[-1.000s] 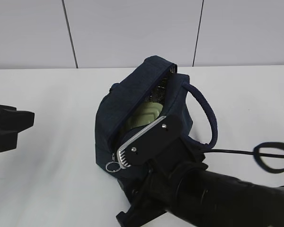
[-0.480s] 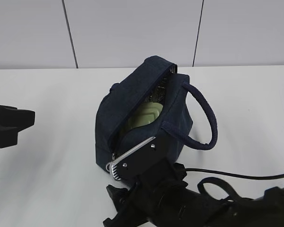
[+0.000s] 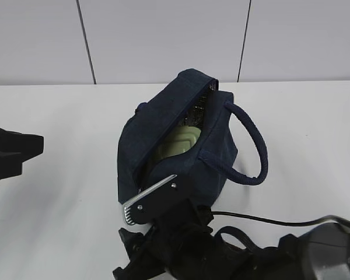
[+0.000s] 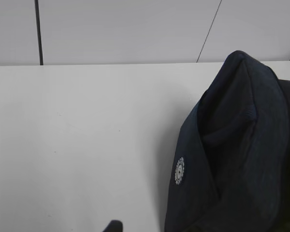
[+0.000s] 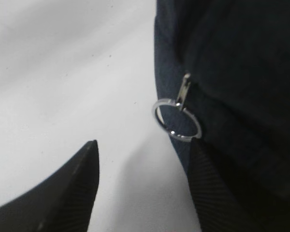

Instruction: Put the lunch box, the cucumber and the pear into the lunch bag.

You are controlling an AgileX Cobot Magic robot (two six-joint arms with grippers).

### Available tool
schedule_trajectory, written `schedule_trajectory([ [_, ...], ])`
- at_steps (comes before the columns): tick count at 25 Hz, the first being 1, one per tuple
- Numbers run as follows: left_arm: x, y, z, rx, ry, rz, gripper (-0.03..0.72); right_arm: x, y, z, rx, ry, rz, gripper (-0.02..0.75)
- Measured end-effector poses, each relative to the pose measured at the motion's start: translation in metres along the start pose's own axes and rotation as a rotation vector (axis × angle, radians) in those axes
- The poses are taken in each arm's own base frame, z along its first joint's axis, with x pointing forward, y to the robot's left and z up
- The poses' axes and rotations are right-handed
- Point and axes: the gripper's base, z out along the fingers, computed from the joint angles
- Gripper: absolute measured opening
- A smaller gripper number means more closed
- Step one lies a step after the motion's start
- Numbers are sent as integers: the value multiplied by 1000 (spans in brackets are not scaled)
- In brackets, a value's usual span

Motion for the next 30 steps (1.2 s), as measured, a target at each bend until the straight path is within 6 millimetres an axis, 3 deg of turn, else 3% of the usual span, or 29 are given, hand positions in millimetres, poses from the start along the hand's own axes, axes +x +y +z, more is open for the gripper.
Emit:
schedule_trajectory([
  [13,0,0,0,2,-1,-14,257,-11,-1,7,54,-54,46,386],
  [27,0,0,0,3,-1,-15,256,-3,0,16,60,-16,29,382],
  [30,0,0,0,3,-1,-15,256,-2,-1,16,76,-12,25,339],
])
